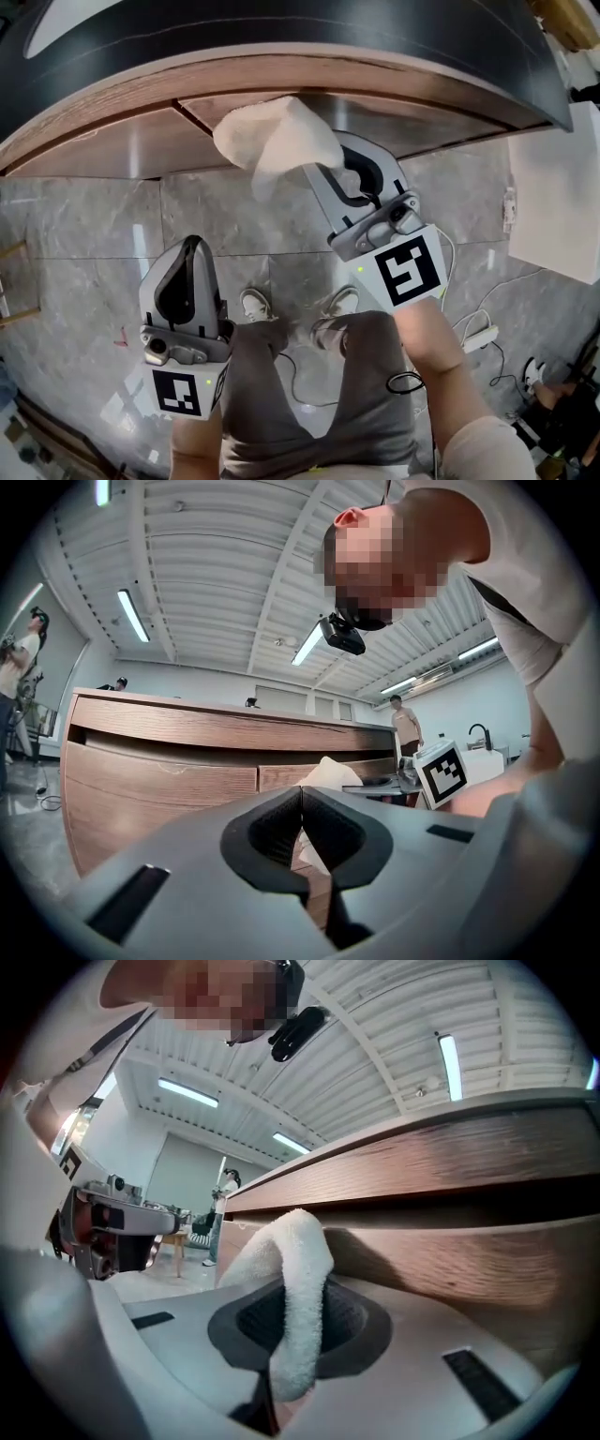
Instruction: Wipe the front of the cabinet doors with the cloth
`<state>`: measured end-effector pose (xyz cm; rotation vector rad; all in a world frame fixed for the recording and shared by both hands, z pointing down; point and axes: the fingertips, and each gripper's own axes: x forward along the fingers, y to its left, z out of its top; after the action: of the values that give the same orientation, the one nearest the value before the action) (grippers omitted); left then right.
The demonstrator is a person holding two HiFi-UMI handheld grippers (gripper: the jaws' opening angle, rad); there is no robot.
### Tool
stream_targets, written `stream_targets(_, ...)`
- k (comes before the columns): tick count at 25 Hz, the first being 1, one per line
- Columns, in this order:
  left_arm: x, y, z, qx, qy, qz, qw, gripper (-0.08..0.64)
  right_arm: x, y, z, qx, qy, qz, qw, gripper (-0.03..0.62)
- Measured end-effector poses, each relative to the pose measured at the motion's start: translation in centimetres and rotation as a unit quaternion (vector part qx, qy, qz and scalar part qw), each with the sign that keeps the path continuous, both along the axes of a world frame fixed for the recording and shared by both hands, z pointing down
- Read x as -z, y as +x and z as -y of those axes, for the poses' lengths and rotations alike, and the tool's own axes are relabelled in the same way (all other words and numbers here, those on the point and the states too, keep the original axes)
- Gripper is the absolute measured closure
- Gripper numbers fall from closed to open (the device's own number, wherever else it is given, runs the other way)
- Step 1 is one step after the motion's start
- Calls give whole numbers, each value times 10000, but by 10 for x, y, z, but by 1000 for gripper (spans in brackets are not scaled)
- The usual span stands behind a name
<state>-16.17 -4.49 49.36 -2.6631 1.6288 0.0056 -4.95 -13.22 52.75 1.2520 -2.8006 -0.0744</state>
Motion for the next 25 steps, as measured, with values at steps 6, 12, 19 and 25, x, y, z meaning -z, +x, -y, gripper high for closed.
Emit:
stream_targets(6, -5, 33, 6, -217, -77, -3, 9997, 541, 3, 68, 10, -542, 81, -80, 9985, 525)
stream_targets(12, -3, 56, 10, -321, -112, 11, 9994, 541, 6, 111, 13, -801, 97, -221, 9965, 525)
stream_targets(19, -6, 85, 13, -435, -269, 14, 9987, 541, 0, 179, 6, -1283, 29, -510, 9904, 525)
stream_targets(25, -6, 102, 15, -488, -452, 45, 9978, 541, -4, 236, 1, -1870, -75, -735, 9796, 525)
